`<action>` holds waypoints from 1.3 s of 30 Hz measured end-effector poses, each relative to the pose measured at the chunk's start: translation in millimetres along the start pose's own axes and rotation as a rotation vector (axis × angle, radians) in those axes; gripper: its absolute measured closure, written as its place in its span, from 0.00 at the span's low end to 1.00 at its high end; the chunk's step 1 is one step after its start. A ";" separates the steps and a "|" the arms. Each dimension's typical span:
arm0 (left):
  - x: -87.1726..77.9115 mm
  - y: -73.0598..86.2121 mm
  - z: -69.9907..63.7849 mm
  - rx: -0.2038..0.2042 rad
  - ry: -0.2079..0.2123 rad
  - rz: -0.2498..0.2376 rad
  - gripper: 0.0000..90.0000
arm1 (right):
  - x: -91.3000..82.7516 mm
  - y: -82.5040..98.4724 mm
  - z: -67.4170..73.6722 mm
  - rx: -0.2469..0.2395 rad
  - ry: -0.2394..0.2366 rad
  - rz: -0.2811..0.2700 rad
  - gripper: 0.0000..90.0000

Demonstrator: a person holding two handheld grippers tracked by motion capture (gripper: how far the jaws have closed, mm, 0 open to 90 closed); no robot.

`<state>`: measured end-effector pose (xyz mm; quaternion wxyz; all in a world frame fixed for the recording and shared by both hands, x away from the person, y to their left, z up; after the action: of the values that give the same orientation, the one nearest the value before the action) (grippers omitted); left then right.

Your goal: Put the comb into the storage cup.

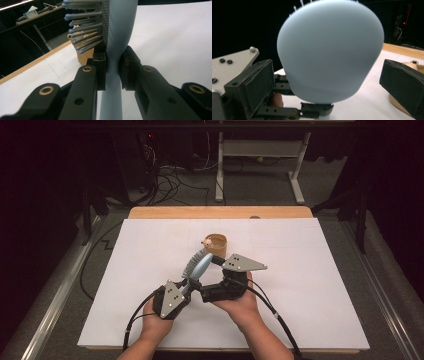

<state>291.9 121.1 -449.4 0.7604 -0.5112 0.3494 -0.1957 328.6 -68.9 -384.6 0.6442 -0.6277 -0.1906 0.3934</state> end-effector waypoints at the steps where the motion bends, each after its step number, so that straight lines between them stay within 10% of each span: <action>1: -0.1 -0.1 0.1 -0.001 0.002 -0.001 0.86 | 0.5 -0.7 0.4 0.002 0.000 0.000 0.02; 39: -2.9 -2.2 -0.5 -0.007 -0.013 -0.014 0.86 | 13.1 -0.6 2.6 0.061 -0.012 -0.003 0.22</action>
<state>289.7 121.7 -446.6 0.7595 -0.5175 0.3418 -0.1966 334.9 -57.3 -386.9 0.6625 -0.6050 -0.1835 0.4017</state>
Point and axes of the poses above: each handheld gripper's, and its own axes: x roughly forward along the jaws, y roughly out of its underside, z roughly to its left, the point moved 1 cm from there along x, roughly forward along the jaws, and after that the axes turned 7 degrees about y, right-handed, at the moved point
